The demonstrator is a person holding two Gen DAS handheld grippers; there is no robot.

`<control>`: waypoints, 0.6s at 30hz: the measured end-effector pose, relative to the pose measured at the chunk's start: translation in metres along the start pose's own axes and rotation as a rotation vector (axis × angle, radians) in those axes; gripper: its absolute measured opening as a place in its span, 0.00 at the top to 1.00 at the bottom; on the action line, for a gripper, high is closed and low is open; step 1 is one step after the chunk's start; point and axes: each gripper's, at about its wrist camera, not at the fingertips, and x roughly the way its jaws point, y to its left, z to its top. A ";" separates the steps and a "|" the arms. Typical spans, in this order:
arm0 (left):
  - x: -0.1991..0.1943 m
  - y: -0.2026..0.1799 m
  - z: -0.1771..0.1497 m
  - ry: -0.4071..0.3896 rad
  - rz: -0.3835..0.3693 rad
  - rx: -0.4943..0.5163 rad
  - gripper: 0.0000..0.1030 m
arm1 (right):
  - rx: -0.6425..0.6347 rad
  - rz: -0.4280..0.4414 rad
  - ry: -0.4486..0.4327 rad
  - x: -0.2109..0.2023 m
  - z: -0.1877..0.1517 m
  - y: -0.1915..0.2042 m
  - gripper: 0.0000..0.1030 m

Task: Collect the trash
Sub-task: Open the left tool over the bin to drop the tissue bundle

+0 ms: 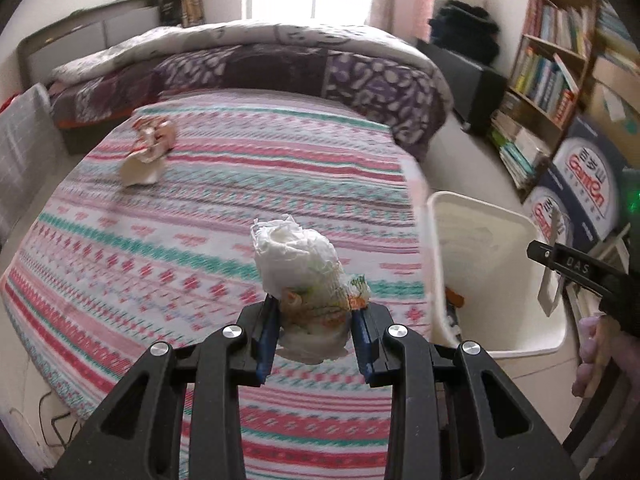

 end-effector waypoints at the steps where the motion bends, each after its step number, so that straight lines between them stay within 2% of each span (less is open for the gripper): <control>1: 0.001 -0.007 0.003 0.000 -0.007 0.013 0.69 | 0.012 -0.009 -0.002 0.000 0.002 -0.006 0.34; 3: 0.005 -0.023 0.009 0.000 -0.025 0.038 0.69 | 0.043 -0.027 -0.012 0.000 0.005 -0.019 0.28; 8: 0.013 -0.059 0.019 0.004 -0.065 0.091 0.69 | 0.095 -0.058 -0.025 -0.001 0.009 -0.048 0.20; 18: 0.035 -0.128 0.038 0.026 -0.138 0.163 0.69 | 0.171 -0.105 -0.034 0.000 0.010 -0.094 0.17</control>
